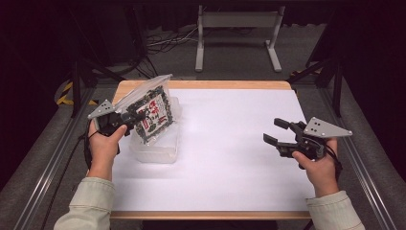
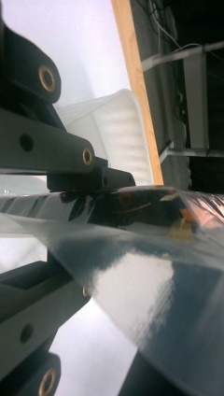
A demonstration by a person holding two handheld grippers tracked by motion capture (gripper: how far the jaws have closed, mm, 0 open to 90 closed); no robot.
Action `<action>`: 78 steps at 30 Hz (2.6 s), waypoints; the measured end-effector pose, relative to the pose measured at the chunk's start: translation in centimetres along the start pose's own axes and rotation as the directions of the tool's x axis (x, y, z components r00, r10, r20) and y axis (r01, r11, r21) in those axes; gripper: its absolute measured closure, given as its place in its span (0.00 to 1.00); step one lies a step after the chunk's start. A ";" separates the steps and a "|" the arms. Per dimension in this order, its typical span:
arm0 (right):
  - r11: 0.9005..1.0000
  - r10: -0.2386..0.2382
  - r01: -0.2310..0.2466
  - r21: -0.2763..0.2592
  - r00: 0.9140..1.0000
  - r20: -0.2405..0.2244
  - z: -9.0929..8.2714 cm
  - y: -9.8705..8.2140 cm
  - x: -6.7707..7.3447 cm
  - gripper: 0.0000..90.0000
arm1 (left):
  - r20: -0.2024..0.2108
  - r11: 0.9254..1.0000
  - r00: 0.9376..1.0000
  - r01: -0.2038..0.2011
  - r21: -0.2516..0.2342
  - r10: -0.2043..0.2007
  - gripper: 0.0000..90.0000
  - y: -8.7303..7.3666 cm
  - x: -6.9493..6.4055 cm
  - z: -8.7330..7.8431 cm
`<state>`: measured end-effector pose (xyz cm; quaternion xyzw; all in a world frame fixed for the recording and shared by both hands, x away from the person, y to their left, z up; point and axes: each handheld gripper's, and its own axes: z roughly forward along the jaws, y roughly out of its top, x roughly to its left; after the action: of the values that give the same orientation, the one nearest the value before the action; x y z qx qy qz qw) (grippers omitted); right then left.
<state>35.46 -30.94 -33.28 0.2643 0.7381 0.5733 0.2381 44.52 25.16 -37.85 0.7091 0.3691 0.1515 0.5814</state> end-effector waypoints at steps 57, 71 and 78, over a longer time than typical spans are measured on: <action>0.990 0.071 -0.077 0.117 0.996 0.062 -1.5 -6.4 -1.0 0.29 | -0.092 0.992 0.988 -0.121 0.039 0.124 0.07 -4.9 -6.2 -7.9; 0.986 0.114 -0.125 0.109 0.988 0.100 -1.7 -9.4 -1.1 0.27 | -0.092 0.991 0.990 -0.100 0.091 0.108 0.08 -9.0 -5.9 -6.7; 0.987 0.111 -0.124 0.105 0.987 0.117 -1.7 -9.8 -1.2 0.27 | -0.105 0.988 0.989 -0.089 0.124 0.102 0.08 -9.6 -5.4 -6.4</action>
<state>34.07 -34.97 -42.34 0.3517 0.7379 0.5285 0.2293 33.38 26.45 -43.89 0.7497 0.3748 0.1964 0.5088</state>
